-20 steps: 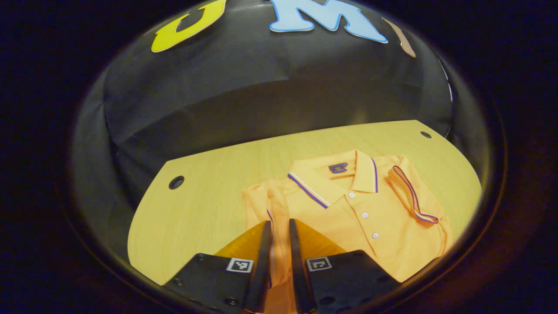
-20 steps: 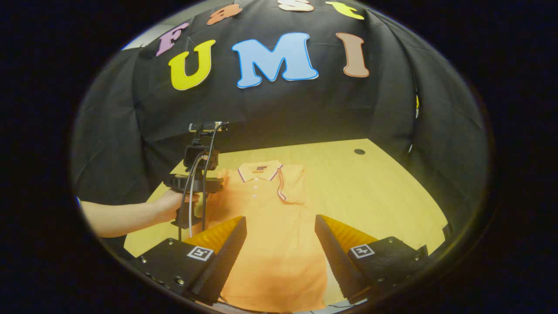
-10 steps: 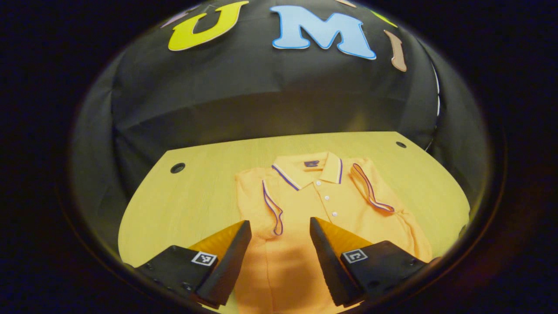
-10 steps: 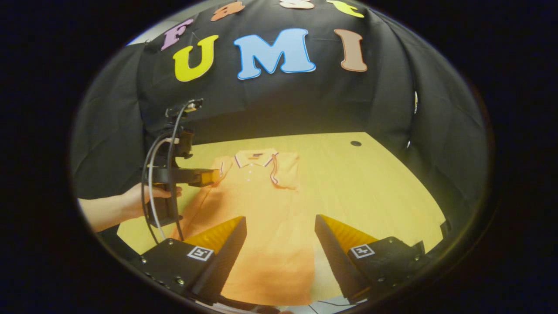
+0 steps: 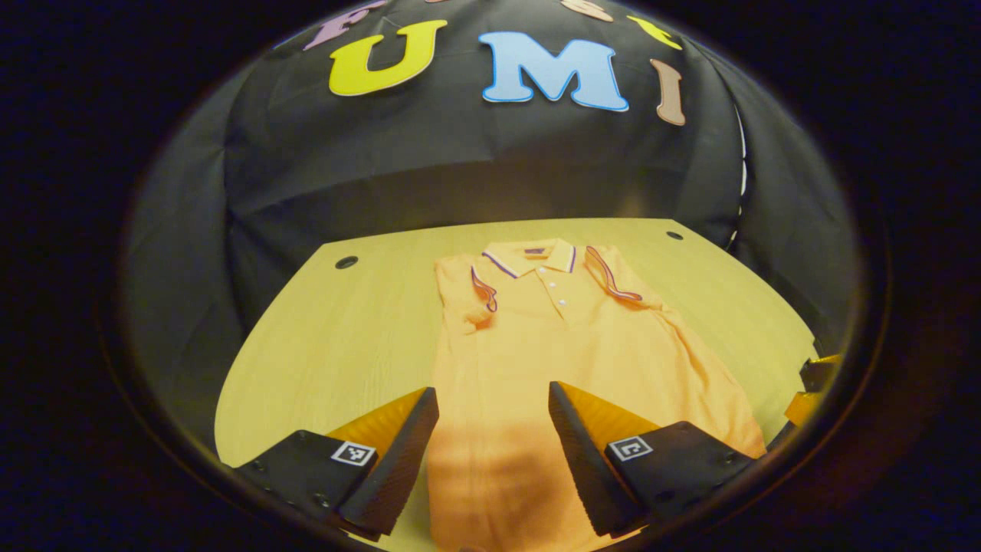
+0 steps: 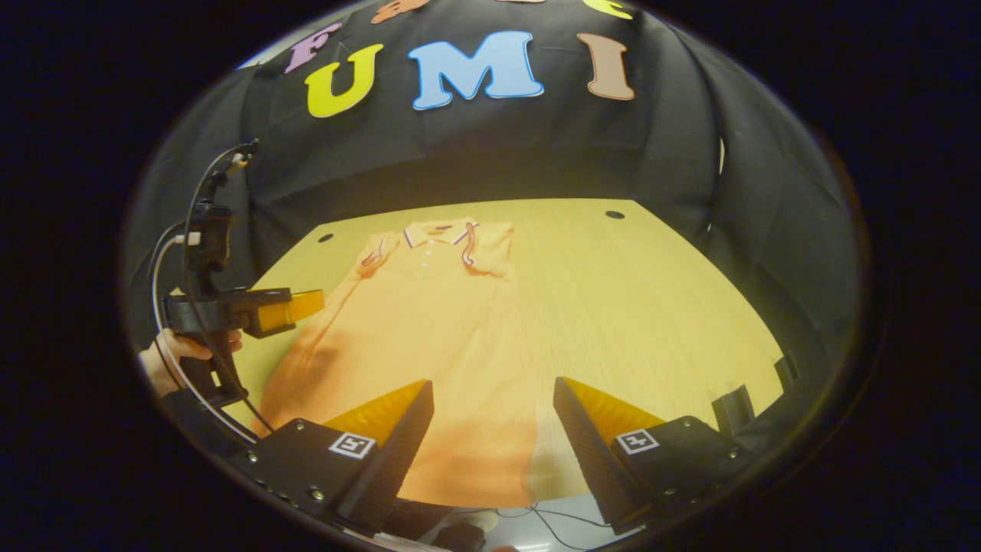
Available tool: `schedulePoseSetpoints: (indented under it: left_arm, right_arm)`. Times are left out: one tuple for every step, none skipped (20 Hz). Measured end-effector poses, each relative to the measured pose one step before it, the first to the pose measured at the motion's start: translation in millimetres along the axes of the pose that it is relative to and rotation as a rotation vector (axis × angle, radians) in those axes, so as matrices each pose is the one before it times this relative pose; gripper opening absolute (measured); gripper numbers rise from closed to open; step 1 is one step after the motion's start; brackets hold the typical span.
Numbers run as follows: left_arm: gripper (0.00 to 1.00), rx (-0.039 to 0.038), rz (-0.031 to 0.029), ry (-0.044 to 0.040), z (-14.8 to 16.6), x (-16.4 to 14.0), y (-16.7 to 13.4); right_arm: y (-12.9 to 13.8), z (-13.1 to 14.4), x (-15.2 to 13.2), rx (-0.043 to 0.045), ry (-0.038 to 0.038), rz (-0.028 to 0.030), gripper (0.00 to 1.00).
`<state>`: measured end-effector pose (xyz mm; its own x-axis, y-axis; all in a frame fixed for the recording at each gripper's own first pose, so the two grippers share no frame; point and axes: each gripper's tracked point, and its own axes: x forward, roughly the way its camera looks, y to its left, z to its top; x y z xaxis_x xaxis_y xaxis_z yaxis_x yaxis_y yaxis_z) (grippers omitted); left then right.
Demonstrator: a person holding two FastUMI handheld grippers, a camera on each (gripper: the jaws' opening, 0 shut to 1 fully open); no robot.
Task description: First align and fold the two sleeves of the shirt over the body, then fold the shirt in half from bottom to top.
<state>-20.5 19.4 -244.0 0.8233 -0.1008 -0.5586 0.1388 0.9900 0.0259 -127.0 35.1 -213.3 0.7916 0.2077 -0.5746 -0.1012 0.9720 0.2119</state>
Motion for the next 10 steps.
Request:
schedulePoseSetpoints:
  left_arm:
    - [0.95,-0.00347,-0.00110,0.00328,-9.59,-11.71,-0.05]
    - [0.95,-0.00386,-0.00243,0.00420,-9.14,-10.34,-0.55]
    - [0.95,-0.00443,-0.00334,0.00380,-9.47,-9.64,-0.51]
    - [0.95,-0.00102,-0.00548,0.00264,-9.49,-10.70,-0.90]
    - [0.95,0.00289,-0.00418,0.00695,-10.77,-9.34,0.46]
    - [0.95,0.00582,0.00009,0.00568,-10.95,-8.13,0.43]
    - [0.95,0.00558,-0.00055,0.00023,-9.52,-5.90,0.83]
    - [0.95,0.00414,-0.00410,0.00070,-9.08,-7.43,0.24]
    - [0.96,0.00306,-0.00413,-0.00422,-7.63,-4.60,-0.41]
    - [0.95,0.00368,-0.00363,-0.00034,-8.93,-6.55,0.16]
  right_arm:
    - [-1.02,-7.50,0.22,-0.00080,0.01197,-0.00083,0.98]
    - [-1.35,-8.08,0.38,0.00009,0.01447,-0.00099,0.98]
    - [-1.27,-7.75,0.17,0.00257,0.01464,-0.00216,0.98]
    - [-0.69,-7.27,0.42,0.00256,0.01254,-0.00140,0.98]
    - [-0.29,-7.19,0.41,0.00206,0.01485,-0.00035,0.98]
    - [-0.07,-7.16,-0.21,0.00247,0.01332,0.00079,0.98]
    - [-0.75,-6.74,-0.75,-0.00037,0.01141,-0.00066,0.98]
    - [0.15,-6.07,-0.02,-0.00321,0.01137,-0.00016,0.98]
    - [0.05,-5.34,-0.32,-0.00425,0.00883,-0.00162,0.98]
    - [0.10,-4.75,0.73,-0.00588,0.00868,-0.00307,0.98]
